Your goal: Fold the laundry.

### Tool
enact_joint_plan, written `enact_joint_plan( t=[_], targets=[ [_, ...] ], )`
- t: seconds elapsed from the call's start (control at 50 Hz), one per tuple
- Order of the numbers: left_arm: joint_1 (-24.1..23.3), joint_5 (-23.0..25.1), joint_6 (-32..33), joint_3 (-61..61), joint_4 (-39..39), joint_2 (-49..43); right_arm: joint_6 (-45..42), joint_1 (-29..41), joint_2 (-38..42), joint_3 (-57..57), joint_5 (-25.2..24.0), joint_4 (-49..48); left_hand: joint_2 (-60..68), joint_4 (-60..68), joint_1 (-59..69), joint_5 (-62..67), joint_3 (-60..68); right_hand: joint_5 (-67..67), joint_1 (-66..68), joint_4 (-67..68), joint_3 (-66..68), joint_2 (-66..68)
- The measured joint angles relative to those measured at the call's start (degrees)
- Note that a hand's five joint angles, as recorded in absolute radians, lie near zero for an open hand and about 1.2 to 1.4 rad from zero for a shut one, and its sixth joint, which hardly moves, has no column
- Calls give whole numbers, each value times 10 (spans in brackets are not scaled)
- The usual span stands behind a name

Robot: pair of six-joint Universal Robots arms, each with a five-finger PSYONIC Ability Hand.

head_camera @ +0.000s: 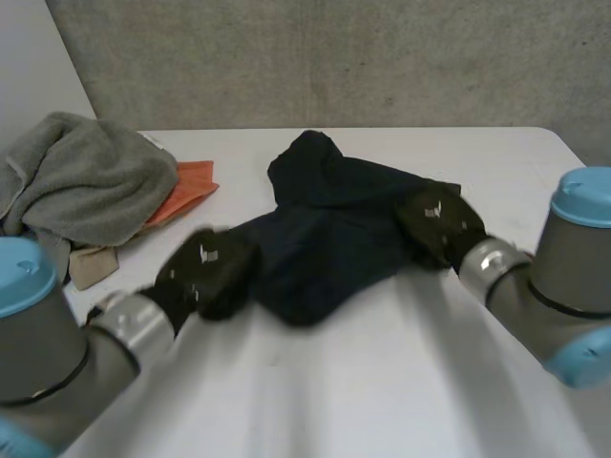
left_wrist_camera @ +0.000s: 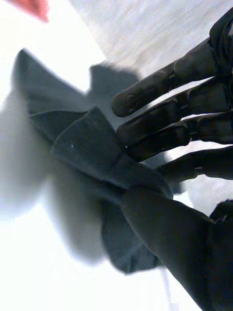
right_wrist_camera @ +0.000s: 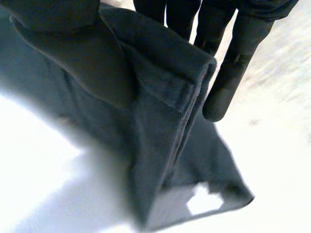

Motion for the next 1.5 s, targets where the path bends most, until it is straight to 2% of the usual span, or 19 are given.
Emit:
enact_joint_plan(
  t=[0.02, 0.22, 0.28, 0.36, 0.42, 0.5, 0.7, 0.86, 1.02, 1.04, 1.08, 1.1, 1.12, 1.14, 1.16, 1.18, 1.22, 1.34, 1.5],
  targets=[
    [1, 1, 4, -3, -13, 4, -6, -1, -5, 5, -1, 11, 0, 0, 0, 0, 0, 0, 0, 0, 0, 0],
    [29, 13, 173, 0, -488, 93, -220, -35, -101, 109, 10, 375, 0, 0, 0, 0, 0, 0, 0, 0, 0, 0],
    [36, 14, 229, 19, -590, 89, -279, -37, -110, 128, 9, 421, 0, 0, 0, 0, 0, 0, 0, 0, 0, 0],
    [40, 14, 278, 51, -624, 66, -287, -33, -93, 121, 6, 412, 1, 0, 0, 5, 0, 0, 0, 0, 0, 0],
    [37, 11, 288, 81, -599, 41, -260, -28, -68, 100, 7, 386, 1, 0, 0, 8, 0, 0, 0, 0, 0, 0],
    [20, -8, 263, 142, -527, -7, -209, -18, -29, 52, 21, 344, 1, 0, 0, 11, 0, 0, 0, 0, 0, 0],
    [-32, -98, 181, 335, -302, -149, -99, -2, 52, -95, 109, 228, 1, 0, 0, 12, 0, 0, 0, 0, 0, 0],
    [-56, -106, 174, 437, -159, -255, -69, 1, 99, -142, 154, 164, 1, 0, 0, 12, 0, 0, 0, 0, 0, 0],
    [-79, -120, 162, 564, -32, -391, -64, 9, 153, -161, 227, -11, 1, 0, 0, 12, 0, 0, 0, 0, 0, 0],
    [-82, -122, 158, 581, -19, -407, -68, 11, 162, -163, 238, -45, 1, 0, 0, 12, 0, -18, -3, -23, -22, -19],
    [-85, -125, 148, 604, 0, -430, -79, 14, 176, -165, 255, -95, -22, -18, -9, 1, -15, -165, -135, -173, -171, -169],
    [-88, -125, 139, 615, 12, -440, -88, 17, 183, -165, 265, -121, -151, -153, -155, -130, -147, -271, -221, -275, -273, -277],
    [-89, -125, 134, 619, 17, -444, -93, 18, 186, -166, 270, -134, -151, -153, -155, -130, -147, -352, -295, -353, -352, -357],
    [-91, -125, 128, 622, 22, -447, -97, 19, 189, -166, 275, -143, -286, -287, -309, -262, -279, -398, -351, -398, -407, -415],
    [-95, -124, 115, 625, 32, -451, -109, 23, 191, -164, 288, -164, -441, -446, -481, -418, -433, -514, -471, -522, -518, -520],
    [-98, -123, 107, 624, 36, -451, -114, 25, 190, -162, 296, -173, -519, -518, -540, -485, -510, -538, -499, -549, -547, -545],
    [-104, -123, 95, 615, 44, -444, -119, 28, 181, -155, 306, -183, -547, -551, -558, -517, -538, -552, -507, -565, -563, -554],
    [-108, -126, 83, 546, 65, -386, -84, 23, 104, -104, 301, -166, -569, -569, -559, -534, -558, -552, -507, -568, -564, -554],
    [-88, -122, 74, 414, 105, -275, 39, -20, -5, -20, 188, -19, -569, -569, -559, -534, -558, -552, -507, -568, -564, -554]
  ],
)
